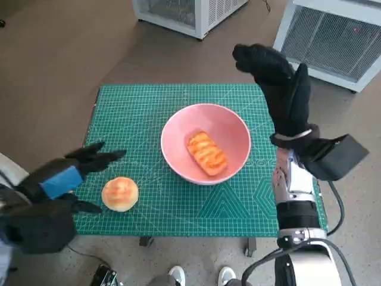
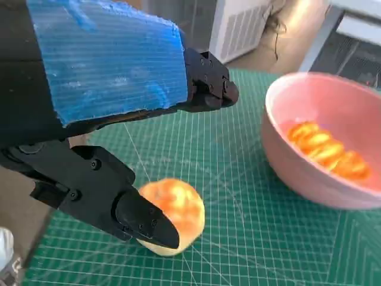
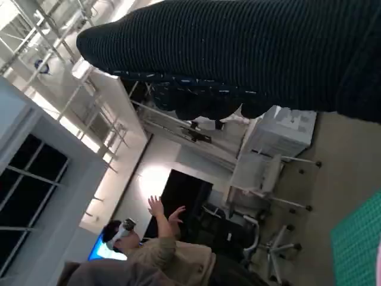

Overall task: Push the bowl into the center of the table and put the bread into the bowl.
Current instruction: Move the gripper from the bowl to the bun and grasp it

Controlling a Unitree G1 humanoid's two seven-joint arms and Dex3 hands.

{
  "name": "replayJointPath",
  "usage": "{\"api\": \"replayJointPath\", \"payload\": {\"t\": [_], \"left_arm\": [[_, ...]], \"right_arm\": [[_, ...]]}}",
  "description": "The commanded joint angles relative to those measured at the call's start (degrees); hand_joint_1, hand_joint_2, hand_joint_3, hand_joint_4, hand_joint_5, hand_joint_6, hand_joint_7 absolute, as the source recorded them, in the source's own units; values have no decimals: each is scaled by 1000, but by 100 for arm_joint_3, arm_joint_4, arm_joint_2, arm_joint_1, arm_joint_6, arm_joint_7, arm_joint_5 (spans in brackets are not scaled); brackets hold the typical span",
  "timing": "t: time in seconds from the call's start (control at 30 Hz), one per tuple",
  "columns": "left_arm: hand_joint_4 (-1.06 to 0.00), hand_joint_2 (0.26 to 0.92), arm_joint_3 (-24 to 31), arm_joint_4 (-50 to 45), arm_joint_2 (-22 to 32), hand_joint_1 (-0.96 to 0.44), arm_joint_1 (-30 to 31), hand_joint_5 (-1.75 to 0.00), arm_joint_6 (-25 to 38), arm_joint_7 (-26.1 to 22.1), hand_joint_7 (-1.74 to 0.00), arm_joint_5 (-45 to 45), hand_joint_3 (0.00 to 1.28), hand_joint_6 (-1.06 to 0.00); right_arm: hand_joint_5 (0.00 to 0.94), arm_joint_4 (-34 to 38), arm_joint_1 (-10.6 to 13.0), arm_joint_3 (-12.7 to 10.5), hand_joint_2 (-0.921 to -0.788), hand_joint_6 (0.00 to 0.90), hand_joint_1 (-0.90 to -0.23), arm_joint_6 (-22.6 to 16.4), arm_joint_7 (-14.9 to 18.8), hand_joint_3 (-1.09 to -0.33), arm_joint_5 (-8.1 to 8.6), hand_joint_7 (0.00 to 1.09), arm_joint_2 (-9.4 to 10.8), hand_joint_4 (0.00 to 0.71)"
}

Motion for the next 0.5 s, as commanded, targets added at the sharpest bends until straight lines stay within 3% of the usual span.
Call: {"api": "replayJointPath", "payload": {"t": [0.03, 0.5], "left_arm": [[-141, 730, -309, 365, -118, -184, -102, -13, -244, 270, -16, 308, 1, -320], [-225, 737, -915, 1184, -458, -122, -353, -15, -503, 752, -17, 817, 2, -378]], "right_arm": [[0, 121, -53, -22, -921, 54, -647, -7, 93, -743, 7, 507, -5, 208], [0, 98, -60, -49, -921, 46, -641, 20, 126, -749, 15, 524, -55, 208]]}}
